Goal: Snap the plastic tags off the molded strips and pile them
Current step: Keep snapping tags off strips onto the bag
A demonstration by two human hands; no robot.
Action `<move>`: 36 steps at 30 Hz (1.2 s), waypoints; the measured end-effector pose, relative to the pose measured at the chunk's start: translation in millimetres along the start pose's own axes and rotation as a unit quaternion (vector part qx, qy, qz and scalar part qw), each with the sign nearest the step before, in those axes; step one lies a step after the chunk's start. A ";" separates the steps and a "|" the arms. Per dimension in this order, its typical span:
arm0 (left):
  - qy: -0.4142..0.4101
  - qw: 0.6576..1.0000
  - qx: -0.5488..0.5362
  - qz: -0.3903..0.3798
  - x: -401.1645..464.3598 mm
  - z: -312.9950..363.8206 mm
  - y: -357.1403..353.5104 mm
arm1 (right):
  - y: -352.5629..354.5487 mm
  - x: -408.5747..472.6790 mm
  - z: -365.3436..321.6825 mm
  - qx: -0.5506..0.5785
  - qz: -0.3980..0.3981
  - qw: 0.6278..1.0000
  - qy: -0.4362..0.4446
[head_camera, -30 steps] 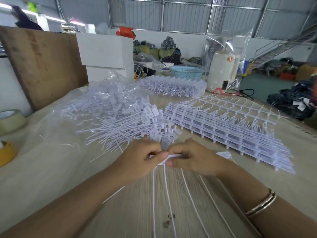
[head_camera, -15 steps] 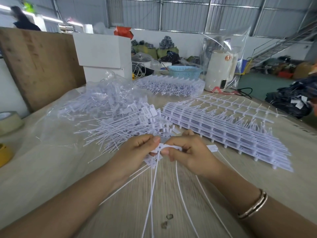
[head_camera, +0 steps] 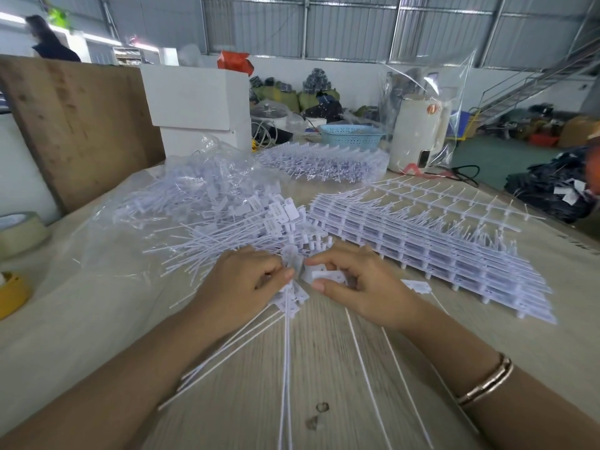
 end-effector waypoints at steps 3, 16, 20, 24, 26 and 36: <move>-0.014 0.995 0.101 -0.024 -1.9 -1.8 -5.4 | -6.3 -0.9 0.2 0.000 -0.008 1.000 -0.017; -0.044 0.987 -0.157 -0.001 -1.7 31.0 1.3 | -11.5 -0.5 -3.5 -0.019 -0.065 0.998 -0.002; -0.014 0.989 -0.148 -0.007 -2.0 24.3 -0.8 | -8.1 -2.4 3.0 0.014 -0.099 0.995 -0.031; -0.005 0.986 -0.167 -0.018 -3.9 27.0 -3.7 | -5.7 -1.1 3.6 0.047 -0.108 0.992 -0.035; 0.005 0.984 -0.176 -0.018 -3.8 27.2 -6.3 | -6.5 -2.8 5.3 0.080 -0.116 0.989 -0.048; 0.119 0.927 -0.352 -0.051 -4.2 20.5 -10.2 | -15.6 -3.7 7.2 0.241 -0.045 0.966 -0.086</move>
Point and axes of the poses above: each hand's wrist, its own x-axis towards the middle knuckle, its own y-axis out of the back of the hand, z = x × y, the point moved 6 cm from there along x, towards the middle knuckle, and after that the axes turned 13 degrees about x, right-handed, at the moved point
